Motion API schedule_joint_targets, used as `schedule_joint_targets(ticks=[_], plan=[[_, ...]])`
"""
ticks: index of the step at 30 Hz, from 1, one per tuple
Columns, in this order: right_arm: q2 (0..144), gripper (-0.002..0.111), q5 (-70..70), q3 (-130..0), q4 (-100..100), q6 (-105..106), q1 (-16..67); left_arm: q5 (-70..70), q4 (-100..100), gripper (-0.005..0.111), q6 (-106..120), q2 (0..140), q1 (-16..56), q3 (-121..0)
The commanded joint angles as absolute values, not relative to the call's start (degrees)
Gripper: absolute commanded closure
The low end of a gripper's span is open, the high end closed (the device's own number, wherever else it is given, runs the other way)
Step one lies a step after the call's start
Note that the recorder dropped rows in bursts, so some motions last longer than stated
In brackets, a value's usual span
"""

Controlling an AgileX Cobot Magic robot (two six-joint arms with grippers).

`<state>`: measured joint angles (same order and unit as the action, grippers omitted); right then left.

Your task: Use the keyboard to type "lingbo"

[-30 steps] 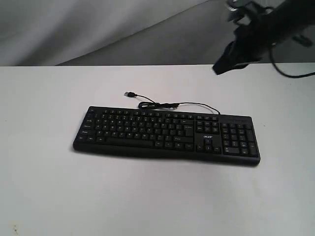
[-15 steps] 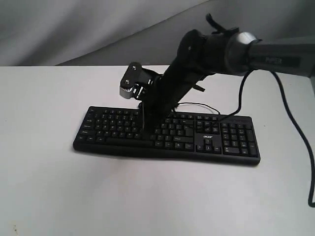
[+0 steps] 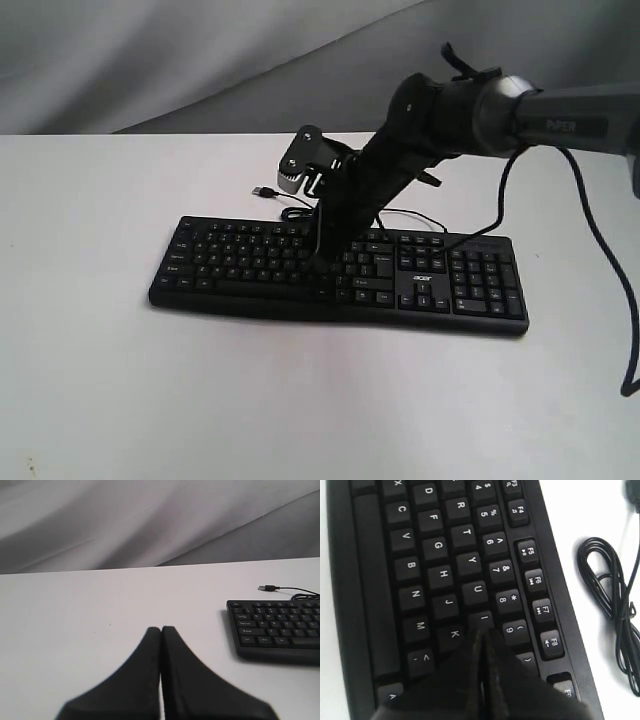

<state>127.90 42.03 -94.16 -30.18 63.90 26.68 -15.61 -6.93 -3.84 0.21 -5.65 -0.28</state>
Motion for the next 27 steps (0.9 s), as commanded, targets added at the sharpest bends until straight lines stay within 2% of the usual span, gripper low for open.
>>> schedule_joint_targets(ticks=[1, 27], plan=[[128.55, 0.108, 40.41, -94.42, -31.27, 63.96, 26.46, -15.21, -6.71, 0.106, -3.96, 0.0, -5.71, 0.0], [129.77, 0.108, 44.65, -94.42, -29.92, 63.8, 26.7, -15.21, -6.71, 0.106, -3.96, 0.0, -5.71, 0.0]])
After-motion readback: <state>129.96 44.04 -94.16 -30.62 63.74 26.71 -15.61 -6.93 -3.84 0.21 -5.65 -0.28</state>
